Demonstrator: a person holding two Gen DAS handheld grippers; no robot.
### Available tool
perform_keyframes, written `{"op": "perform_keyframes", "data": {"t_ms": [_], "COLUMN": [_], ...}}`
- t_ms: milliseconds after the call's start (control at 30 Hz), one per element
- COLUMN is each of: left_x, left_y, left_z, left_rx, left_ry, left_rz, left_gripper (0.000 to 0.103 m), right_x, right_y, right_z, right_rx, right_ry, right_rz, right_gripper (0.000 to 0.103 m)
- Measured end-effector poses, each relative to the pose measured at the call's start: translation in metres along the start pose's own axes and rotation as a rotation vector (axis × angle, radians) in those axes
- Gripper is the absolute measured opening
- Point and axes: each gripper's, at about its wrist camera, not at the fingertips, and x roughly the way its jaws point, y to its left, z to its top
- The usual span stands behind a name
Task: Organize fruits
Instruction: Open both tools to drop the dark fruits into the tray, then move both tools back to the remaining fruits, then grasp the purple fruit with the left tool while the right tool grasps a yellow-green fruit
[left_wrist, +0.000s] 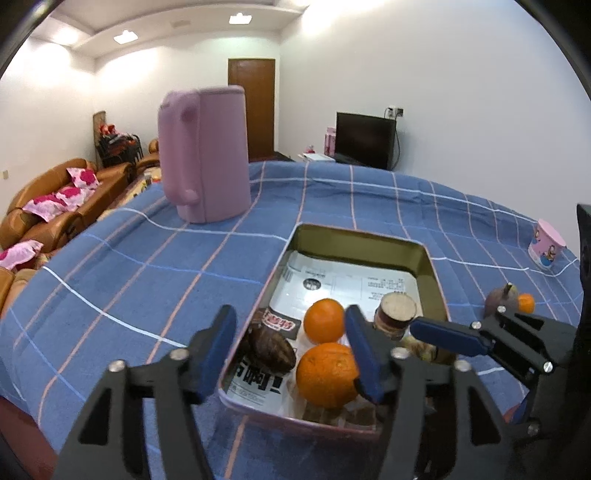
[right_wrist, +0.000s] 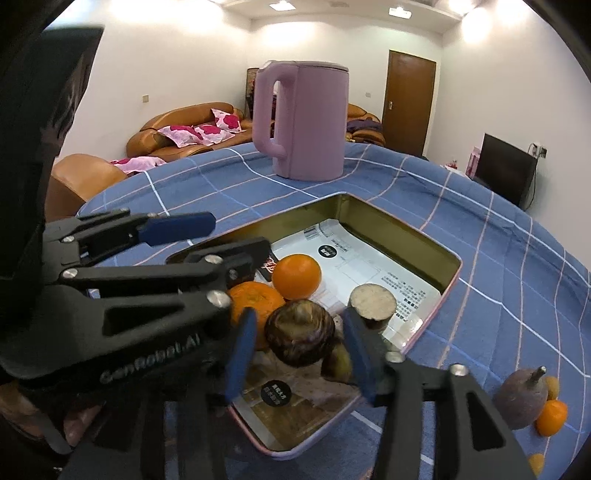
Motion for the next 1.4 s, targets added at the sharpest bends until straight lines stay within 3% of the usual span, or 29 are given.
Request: {"op": "perform_keyframes", "data": {"t_ms": [167,333,400,833,1100,1400], "left_x": [-0.016,-0.027,-0.029,-0.016,0.005,0.019], "left_y": [-0.002,-0.016,-0.026,-0.117,-0.151,-0.173], "left_z": [0.008,0.015,0.017,0.021,0.017,0.016], "left_rx": [-0.016,0.002,0.019,0.152,0.205,0.244], "left_ry": [-0.040,-0.068,-0.075,-0.044,0.021,0.047], "left_rz": [-0.011,-0.037,-0.047,-0.175,-0.210,-0.217], "left_gripper": [0.076,0.076,0.081,0.082,0.082,0.082], "right_x": [-0.018,-0.047,-0.059,-0.114,-0.107,-0.098], "right_y": [-0.007,-0.034,-0.050,-0.159,-0.177,-0.175], "right_z": [-0.001,-0.010,-0.019,-0.090,-0.108,-0.105], "right_rx": [0.011,0.058,0.080,0.265,0.333,0.342], "right_ry": [-0.034,-0.055,-0.048,0.072,0.123,0.135], "right_rz": [-0.014,-0.067,-0.106,-0.365,-0.319,-0.283], "right_gripper": [0.055,0.055,0.055,0.055,0.055,0.055]}}
